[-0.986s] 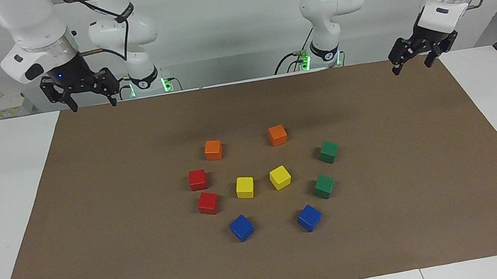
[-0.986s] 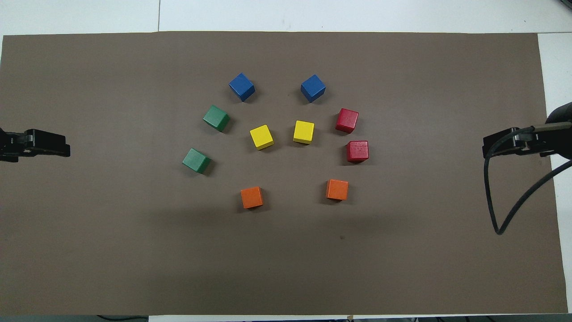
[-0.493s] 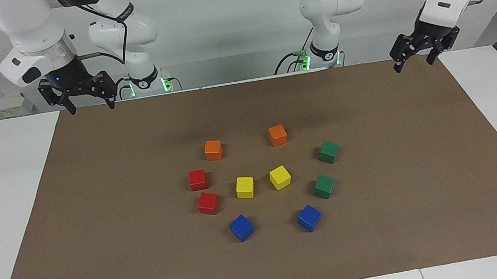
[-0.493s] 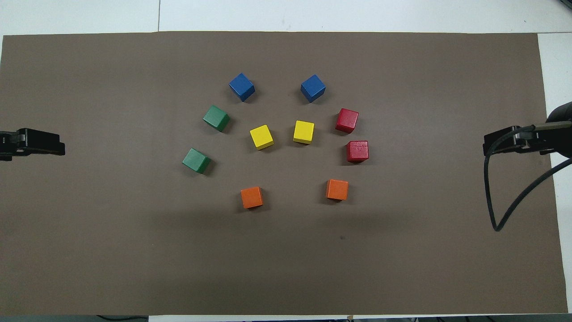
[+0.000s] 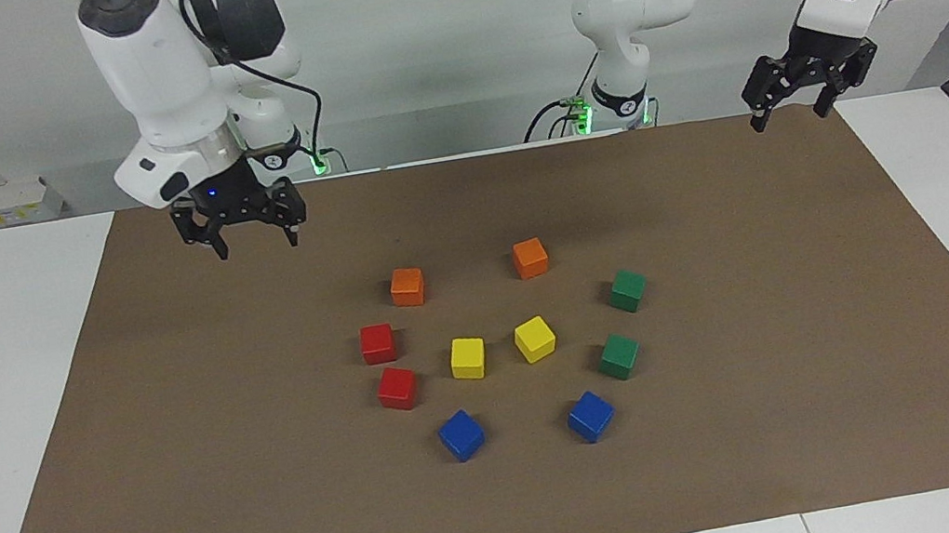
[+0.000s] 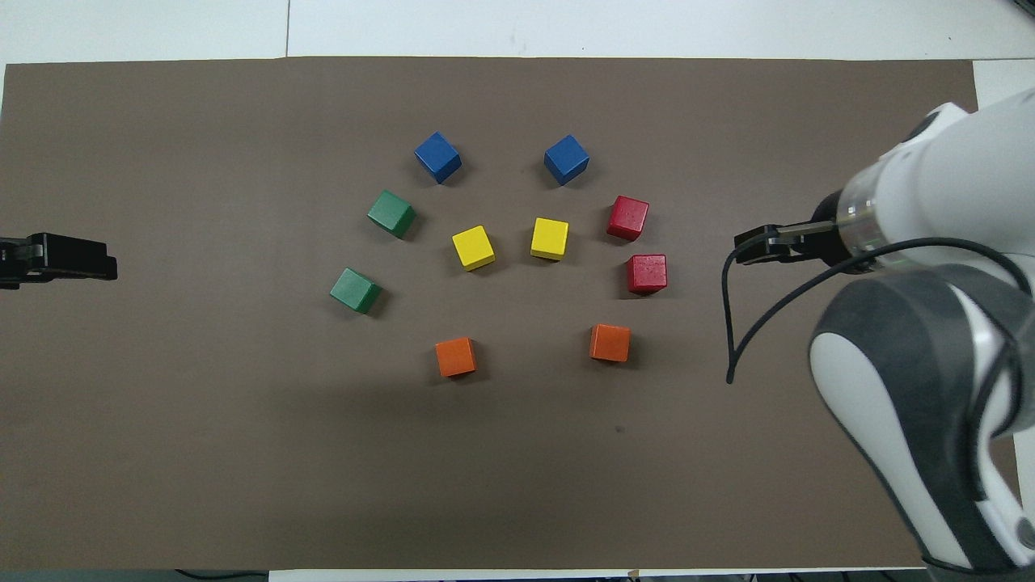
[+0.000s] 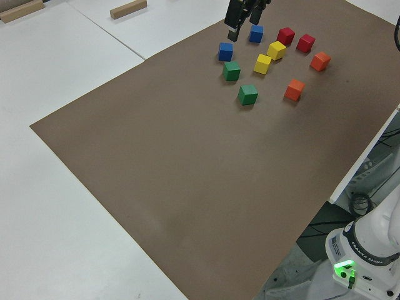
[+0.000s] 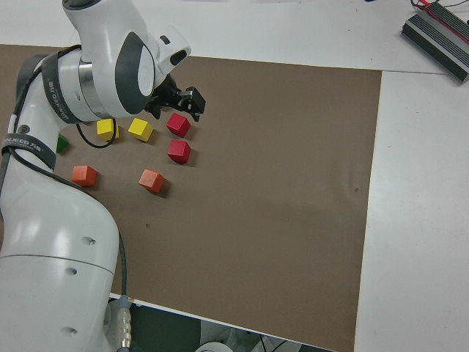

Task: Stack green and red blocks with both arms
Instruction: 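Grasp a green block with the left gripper while the right gripper grasps red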

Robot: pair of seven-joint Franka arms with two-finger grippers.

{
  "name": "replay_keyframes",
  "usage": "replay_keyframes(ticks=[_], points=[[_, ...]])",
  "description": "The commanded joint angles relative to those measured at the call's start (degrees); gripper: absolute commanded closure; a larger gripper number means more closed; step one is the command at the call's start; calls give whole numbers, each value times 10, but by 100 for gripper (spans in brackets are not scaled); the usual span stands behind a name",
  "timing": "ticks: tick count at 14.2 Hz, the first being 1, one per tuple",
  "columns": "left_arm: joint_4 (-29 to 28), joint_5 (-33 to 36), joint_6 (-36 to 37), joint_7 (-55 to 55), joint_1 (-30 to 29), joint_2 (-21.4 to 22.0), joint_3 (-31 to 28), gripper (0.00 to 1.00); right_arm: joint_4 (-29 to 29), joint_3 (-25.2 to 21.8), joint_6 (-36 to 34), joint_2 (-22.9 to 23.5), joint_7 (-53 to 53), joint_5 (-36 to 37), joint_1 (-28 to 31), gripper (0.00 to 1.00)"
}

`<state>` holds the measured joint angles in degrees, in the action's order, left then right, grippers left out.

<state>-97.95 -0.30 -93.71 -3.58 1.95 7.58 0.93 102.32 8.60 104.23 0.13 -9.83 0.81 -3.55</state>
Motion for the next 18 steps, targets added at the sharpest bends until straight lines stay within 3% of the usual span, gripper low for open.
replay_keyframes(ticks=[1, 5, 9, 14, 18], points=[[-22, 5, -16, 8, 4, 16, -3, 0, 13, -1, 46, 34, -15, -7, -11, 0], [-58, 2, -44, 72, 10, 28, -2, 0, 49, -1, 113, 67, -29, -8, -30, 1], [-117, 2, -95, 83, 56, 31, -2, 0, 100, -1, 180, 94, -29, -7, -41, 1], [-190, -21, -164, 114, 124, 24, -3, 0, 100, -1, 204, 135, -82, -7, -57, 3], [-208, -21, -228, 114, 164, -41, -3, 0, 83, -1, 224, 166, -149, -6, -75, 5]])
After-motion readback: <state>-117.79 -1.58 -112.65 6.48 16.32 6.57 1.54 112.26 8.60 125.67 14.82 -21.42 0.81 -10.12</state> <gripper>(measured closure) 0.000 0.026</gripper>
